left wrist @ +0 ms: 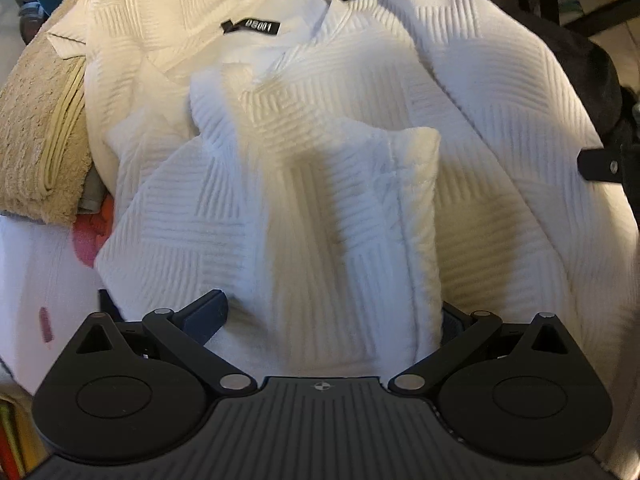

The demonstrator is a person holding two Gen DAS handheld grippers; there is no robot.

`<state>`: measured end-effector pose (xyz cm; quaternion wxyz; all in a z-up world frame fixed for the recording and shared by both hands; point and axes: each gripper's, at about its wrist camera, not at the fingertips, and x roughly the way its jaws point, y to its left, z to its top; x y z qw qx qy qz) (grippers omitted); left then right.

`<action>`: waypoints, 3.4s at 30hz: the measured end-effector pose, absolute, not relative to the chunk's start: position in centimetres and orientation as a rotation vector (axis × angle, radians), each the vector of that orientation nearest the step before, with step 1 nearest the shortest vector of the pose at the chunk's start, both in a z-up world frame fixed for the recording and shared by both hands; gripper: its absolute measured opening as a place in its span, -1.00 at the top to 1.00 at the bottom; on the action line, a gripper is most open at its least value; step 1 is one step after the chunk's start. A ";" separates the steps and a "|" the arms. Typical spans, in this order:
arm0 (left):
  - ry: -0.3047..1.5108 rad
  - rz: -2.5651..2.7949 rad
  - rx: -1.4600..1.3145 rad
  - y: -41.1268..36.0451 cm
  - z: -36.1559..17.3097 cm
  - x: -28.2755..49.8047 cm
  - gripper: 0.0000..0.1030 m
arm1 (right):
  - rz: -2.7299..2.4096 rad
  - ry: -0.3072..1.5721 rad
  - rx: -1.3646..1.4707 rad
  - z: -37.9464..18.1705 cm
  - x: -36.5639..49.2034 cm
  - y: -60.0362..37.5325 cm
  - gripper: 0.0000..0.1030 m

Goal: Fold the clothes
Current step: 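Grasp the jacket edge with the left gripper while the right gripper grasps another edge, then lift the white jacket off the pile with both grippers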

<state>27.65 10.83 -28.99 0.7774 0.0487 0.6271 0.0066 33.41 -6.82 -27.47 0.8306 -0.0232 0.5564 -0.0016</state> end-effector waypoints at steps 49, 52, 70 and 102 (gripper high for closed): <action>1.309 0.213 -0.190 27.5 -19.2 20.6 0.83 | -0.012 1.401 0.332 -19.7 21.9 -9.6 0.59; 1.344 0.233 -0.159 27.9 -19.8 20.5 0.73 | 0.008 1.311 0.305 -18.1 23.5 -8.5 -0.12; 1.098 0.255 -0.076 28.1 -16.8 22.7 -0.35 | -0.018 1.077 0.030 -28.4 53.0 -0.7 -0.07; 0.843 0.054 -0.237 24.3 -10.2 31.6 -0.64 | 0.353 0.335 0.262 -3.6 33.5 0.4 0.90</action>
